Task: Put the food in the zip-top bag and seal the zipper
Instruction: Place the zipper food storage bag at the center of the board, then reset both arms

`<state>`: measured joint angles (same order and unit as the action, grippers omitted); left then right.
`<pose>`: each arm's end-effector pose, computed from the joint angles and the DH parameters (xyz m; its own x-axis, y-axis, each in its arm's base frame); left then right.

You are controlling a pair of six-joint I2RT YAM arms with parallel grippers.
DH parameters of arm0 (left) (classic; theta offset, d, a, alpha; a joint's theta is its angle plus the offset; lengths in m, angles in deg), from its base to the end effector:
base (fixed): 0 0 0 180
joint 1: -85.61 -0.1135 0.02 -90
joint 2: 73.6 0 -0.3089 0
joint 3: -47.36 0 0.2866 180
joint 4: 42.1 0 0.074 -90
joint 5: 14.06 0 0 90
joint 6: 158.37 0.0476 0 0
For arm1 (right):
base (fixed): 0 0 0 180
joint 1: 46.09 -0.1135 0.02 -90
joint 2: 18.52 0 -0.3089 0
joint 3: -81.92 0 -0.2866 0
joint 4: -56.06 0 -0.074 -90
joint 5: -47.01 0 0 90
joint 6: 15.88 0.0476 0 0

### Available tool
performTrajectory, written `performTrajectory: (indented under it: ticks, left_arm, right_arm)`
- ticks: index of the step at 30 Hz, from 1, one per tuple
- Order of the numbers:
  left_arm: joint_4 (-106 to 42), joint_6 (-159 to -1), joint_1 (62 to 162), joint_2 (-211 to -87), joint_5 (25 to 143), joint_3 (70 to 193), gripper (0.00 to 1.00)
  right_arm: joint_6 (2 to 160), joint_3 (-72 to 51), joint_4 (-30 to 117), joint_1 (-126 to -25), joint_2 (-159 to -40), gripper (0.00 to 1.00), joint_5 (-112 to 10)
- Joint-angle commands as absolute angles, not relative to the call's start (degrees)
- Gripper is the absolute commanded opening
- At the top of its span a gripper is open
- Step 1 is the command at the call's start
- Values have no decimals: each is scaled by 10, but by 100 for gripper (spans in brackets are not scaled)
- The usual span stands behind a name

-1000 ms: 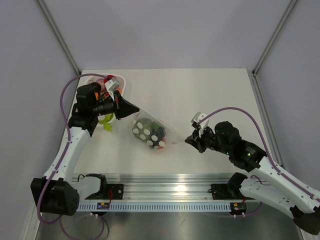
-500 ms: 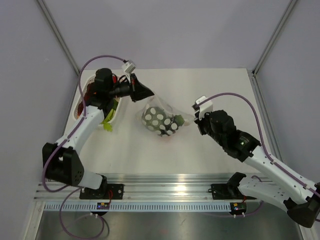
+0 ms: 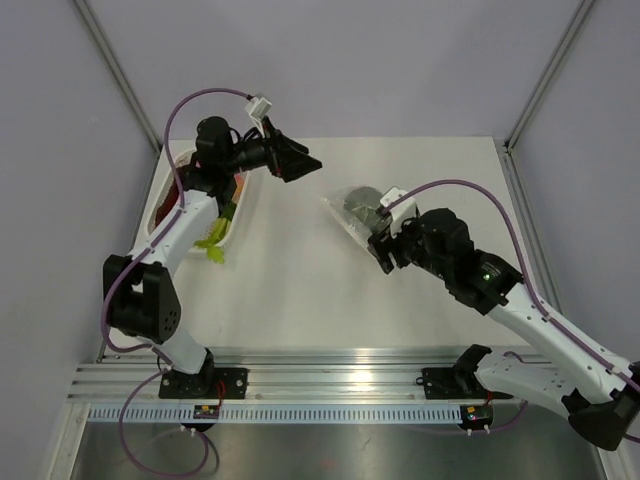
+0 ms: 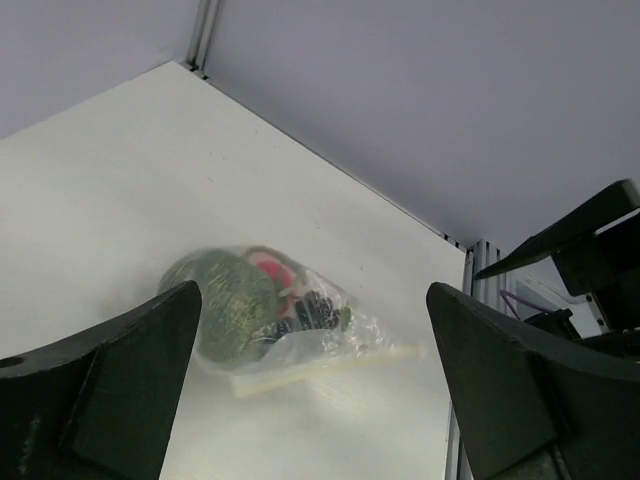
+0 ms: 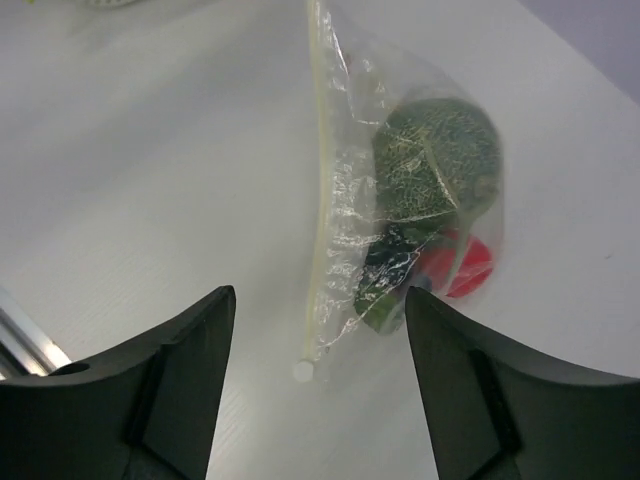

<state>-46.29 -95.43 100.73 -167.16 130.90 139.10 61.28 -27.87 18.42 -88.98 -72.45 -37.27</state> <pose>0.4019 -0.1490 0.4169 -0.3918 -0.1647 -0.9052 0.8548 0.2987 -0.4244 0.1690 0.1505 0.3993 -0.1248 -0.4177 -0.9000 -0.6533 0.7173 -0.2424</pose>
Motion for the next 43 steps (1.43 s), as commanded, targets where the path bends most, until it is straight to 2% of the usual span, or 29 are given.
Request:
performTrajectory:
  ticks: [1,6,12,15,16,23,33,38,43]
  left_arm:
    - [-449,-945,978,-1598,1252,1354,99]
    - [-302,-860,962,-1525,1184,1354,99]
    - [-227,-838,963,-1447,1113,1328,99]
    - [-218,-842,963,-1408,1108,1278,99]
    - [-217,-849,964,-1400,1099,1266,99]
    - [-141,-849,970,-1321,1019,1187,99]
    - [-81,-832,976,-1159,925,1072,99]
    - [-71,-831,976,-1099,897,1029,99]
    - [-63,-820,976,-1094,874,1018,99]
  right_arm:
    - [660,-301,156,-888,-748,76,-460]
    - [692,-304,173,-888,-749,77,-388]
    - [738,-311,209,-888,-733,77,-298]
    - [803,-312,199,-888,-736,97,-203]
    - [815,-309,193,-888,-745,99,-178]
    - [947,-284,118,-883,-803,99,-57]
    - [1140,-273,51,-868,-838,99,2]
    - [1159,-258,22,-868,-886,100,32]
    - [1192,-255,0,-868,-919,99,27]
